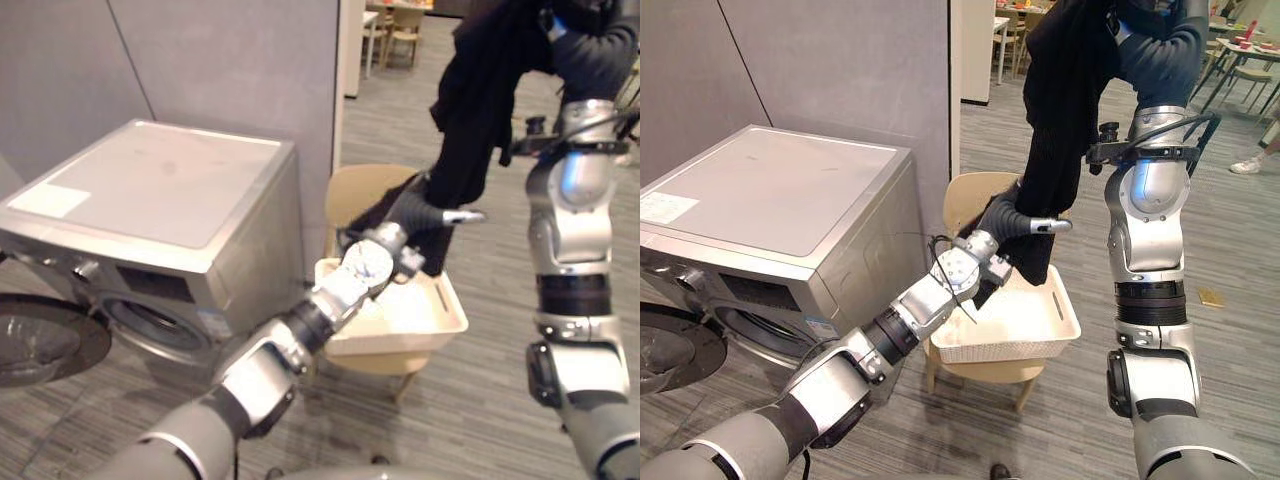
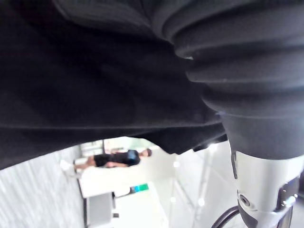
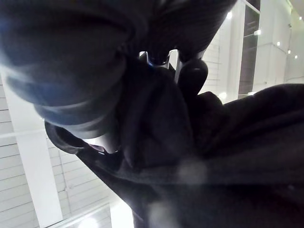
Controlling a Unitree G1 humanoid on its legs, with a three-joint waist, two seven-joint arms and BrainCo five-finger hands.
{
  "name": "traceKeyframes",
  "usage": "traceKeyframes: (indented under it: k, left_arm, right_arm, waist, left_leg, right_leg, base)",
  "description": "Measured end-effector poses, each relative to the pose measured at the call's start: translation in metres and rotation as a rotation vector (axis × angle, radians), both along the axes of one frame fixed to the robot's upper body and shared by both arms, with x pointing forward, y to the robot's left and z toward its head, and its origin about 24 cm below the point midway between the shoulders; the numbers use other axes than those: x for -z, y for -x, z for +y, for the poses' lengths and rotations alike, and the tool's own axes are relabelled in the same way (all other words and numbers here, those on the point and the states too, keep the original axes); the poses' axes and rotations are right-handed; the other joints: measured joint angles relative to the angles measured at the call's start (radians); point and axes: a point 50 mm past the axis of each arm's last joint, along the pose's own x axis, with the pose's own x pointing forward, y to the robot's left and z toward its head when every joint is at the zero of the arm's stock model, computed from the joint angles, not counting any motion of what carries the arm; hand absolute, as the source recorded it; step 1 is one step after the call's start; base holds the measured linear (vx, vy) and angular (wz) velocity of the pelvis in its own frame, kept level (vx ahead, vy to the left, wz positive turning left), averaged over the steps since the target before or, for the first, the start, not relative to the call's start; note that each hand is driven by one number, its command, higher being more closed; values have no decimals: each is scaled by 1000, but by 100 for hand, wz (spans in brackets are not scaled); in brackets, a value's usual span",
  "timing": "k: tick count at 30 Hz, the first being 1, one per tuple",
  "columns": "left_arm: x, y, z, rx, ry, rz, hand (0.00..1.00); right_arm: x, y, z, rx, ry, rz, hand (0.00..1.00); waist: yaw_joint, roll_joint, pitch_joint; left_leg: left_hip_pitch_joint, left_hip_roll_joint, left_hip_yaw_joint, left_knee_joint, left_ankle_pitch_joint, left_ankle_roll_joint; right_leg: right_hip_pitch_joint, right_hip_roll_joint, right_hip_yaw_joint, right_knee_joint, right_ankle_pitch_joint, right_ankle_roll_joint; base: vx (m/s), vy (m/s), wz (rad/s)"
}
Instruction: Pick up the laundry basket with both hands and put the clothes into the washing machine.
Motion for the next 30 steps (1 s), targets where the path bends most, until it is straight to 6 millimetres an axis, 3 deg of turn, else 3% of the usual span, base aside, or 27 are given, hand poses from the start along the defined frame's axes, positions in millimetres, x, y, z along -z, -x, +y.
traceKeyframes:
  k: [8, 9, 14, 25, 26, 29, 30]
  left_arm:
    - [-7, -1, -13, 10, -8, 0, 0]
    - [-13, -4, -15, 4, -17, -12, 100]
    - [-32, -8, -17, -8, 19, -42, 100]
    - [-42, -6, -22, 15, 28, -60, 100]
    - [-42, -6, -22, 15, 28, -61, 100]
    - [-42, -6, -22, 15, 28, -63, 100]
    - [-43, -8, -19, 1, 19, -76, 100]
  right_arm:
    - [-3, -2, 13, -51, 0, -7, 100]
    - [-5, -3, 22, -80, 18, -10, 100]
    - [-21, 0, 37, -139, 22, -61, 100]
    - [-17, -2, 52, -187, 59, -43, 100]
    - [-17, -2, 52, -187, 59, -43, 0]
    - [-17, 2, 46, -175, 44, -60, 0]
    - [-17, 9, 35, -145, 18, -86, 0]
  waist:
    - [-15, -3, 1]
    - [-25, -4, 1]
    - [-41, -6, 3]
    - [-53, -6, 9]
    - [-53, -6, 10]
    - [-51, -6, 10]
    - [-48, -6, 10]
  left_leg:
    - [-1, -1, 17, 0, 0, 0]
    - [-1, -1, 20, 1, 0, 0]
    - [0, 1, 45, 6, 0, 0]
    - [13, 2, 70, 0, -3, -1]
    - [13, 2, 70, 0, -3, -1]
    - [13, 2, 70, 0, -3, -1]
    - [13, 2, 69, 0, -3, 0]
  right_leg:
    - [-14, 1, 16, 4, 6, -6]
    - [-17, 2, 18, 7, 7, -6]
    - [-32, 10, 43, 10, 9, -10]
    - [-35, 14, 71, 9, 8, -9]
    - [-35, 13, 71, 9, 8, -9]
    - [-35, 13, 70, 9, 10, -6]
    - [-34, 13, 68, 9, 10, -6]
  base:
    - [0, -8, -7]
    - [16, -9, -6]
    - [12, -12, -15]
    - [-20, -2, -7]
    - [0, 0, 0]
    - [3, -1, 1]
    - [12, -4, 4]
